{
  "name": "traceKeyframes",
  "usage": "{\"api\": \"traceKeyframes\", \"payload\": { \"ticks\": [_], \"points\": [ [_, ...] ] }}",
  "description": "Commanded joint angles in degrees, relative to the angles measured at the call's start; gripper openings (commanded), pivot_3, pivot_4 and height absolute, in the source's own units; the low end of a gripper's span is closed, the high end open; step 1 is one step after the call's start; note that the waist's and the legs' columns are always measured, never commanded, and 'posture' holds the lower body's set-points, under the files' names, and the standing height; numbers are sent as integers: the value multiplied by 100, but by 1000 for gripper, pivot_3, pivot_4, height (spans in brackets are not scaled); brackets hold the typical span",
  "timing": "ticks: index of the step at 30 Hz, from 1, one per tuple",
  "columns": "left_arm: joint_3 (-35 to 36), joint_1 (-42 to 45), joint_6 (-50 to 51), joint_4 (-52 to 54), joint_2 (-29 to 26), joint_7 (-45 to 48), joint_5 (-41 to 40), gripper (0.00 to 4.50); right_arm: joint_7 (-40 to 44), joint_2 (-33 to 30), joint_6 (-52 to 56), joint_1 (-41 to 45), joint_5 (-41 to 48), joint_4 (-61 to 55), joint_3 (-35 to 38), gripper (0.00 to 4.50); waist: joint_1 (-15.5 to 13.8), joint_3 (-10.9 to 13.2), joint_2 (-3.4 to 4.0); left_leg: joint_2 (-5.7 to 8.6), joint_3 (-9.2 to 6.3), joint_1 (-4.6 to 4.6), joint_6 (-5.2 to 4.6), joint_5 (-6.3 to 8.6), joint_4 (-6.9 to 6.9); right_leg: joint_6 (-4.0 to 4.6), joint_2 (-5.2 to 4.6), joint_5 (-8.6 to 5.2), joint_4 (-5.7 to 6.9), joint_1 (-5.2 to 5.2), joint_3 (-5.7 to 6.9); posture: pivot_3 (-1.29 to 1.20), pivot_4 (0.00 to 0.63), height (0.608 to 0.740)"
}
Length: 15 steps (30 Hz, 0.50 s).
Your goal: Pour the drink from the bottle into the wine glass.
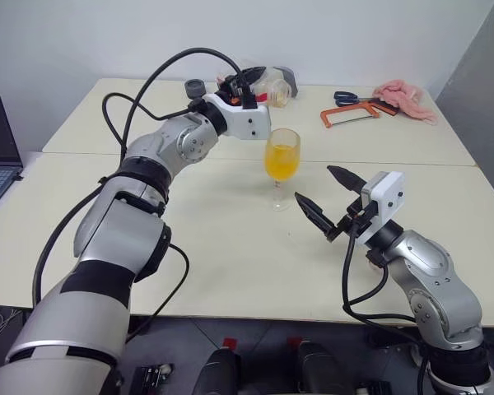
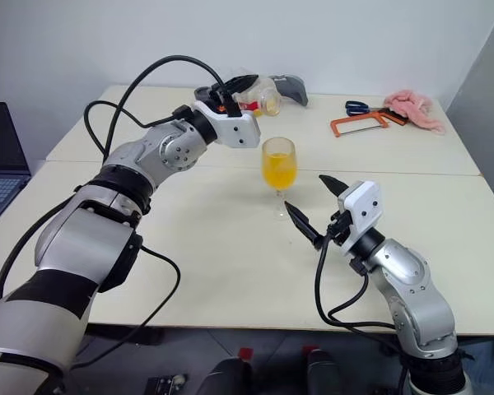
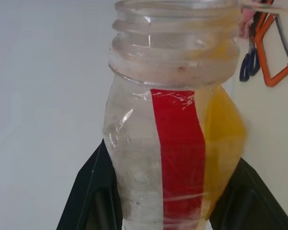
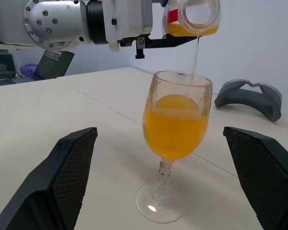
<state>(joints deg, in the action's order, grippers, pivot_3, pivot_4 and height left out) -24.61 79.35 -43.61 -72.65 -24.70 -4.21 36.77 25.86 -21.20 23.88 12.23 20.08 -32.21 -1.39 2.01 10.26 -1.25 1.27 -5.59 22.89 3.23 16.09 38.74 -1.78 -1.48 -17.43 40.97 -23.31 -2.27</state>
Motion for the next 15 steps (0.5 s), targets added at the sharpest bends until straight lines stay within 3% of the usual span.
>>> {"api": "traceKeyframes", "payload": {
  "ticks": [1, 6, 10, 15],
  "points": [
    [713, -105, 161, 117, 159, 720, -980, 1715, -9, -19, -184, 136, -84, -162, 10, 4500, 1, 0, 0, 0, 0, 1, 0, 0, 1, 0, 0, 0, 1, 0, 0, 0, 150, 740],
    [1597, -529, 673, 389, 266, 1680, -2118, 1714, 313, -196, 82, 203, 58, -341, -197, 4500, 48, 0, 0, -1, -4, 0, 1, 0, 3, 0, 0, 0, 3, 0, 1, 0, 150, 740],
    [2596, -1184, 1715, 793, 170, 2509, -3347, 1713, 624, -459, 643, 342, 502, -688, -356, 4500, 139, -1, 1, -4, -29, -1, 0, 0, 4, 0, 1, 0, 6, 0, 4, 0, 150, 740],
    [3328, -2088, 2866, 1694, -113, 3064, -4237, 1712, 495, -502, 1310, 848, 691, -671, -509, 4500, 218, -1, 1, -9, -53, -3, 0, 0, 6, 1, 6, 0, 11, 1, 10, 0, 150, 740]
  ]
}}
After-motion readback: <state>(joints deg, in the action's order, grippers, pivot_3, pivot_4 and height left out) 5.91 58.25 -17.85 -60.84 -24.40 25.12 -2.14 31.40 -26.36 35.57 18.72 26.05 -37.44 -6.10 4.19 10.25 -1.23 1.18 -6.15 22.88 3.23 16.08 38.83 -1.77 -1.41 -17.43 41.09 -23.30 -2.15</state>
